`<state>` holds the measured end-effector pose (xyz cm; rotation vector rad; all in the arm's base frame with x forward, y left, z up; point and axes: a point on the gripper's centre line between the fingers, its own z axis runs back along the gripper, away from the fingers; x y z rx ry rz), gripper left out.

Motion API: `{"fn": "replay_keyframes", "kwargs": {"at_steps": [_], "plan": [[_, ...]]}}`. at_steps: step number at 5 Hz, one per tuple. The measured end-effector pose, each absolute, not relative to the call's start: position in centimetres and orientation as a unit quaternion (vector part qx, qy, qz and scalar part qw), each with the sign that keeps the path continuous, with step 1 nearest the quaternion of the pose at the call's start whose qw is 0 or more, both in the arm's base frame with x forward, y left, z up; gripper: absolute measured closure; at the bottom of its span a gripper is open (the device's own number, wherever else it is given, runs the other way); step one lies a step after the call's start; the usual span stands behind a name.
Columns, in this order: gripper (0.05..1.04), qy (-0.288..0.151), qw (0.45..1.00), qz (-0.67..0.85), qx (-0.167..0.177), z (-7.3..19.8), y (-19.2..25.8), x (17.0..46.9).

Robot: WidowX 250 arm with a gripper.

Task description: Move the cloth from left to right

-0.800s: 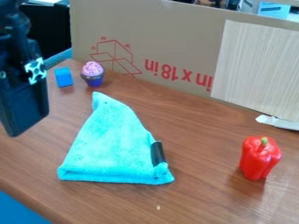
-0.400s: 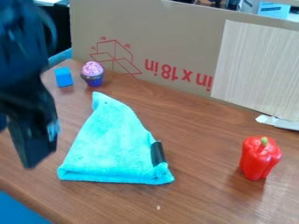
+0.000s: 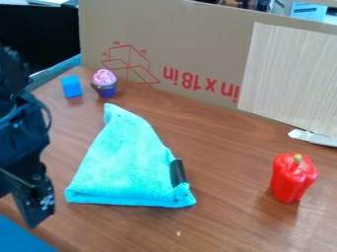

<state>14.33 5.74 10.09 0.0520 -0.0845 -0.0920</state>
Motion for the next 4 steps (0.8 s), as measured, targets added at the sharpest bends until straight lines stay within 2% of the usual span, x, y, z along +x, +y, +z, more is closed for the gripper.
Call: {"fn": "replay_keyframes", "kwargs": {"at_steps": [1, 2, 4], "plan": [[0.082, -0.043, 0.999, -0.022, 0.003, 8.1, 7.1, 15.7], [0.082, -0.073, 0.997, -0.003, -0.017, 9.2, 7.6, 18.7], [0.082, -0.118, 0.992, 0.04, -0.027, 8.9, 7.5, 22.9]]}}
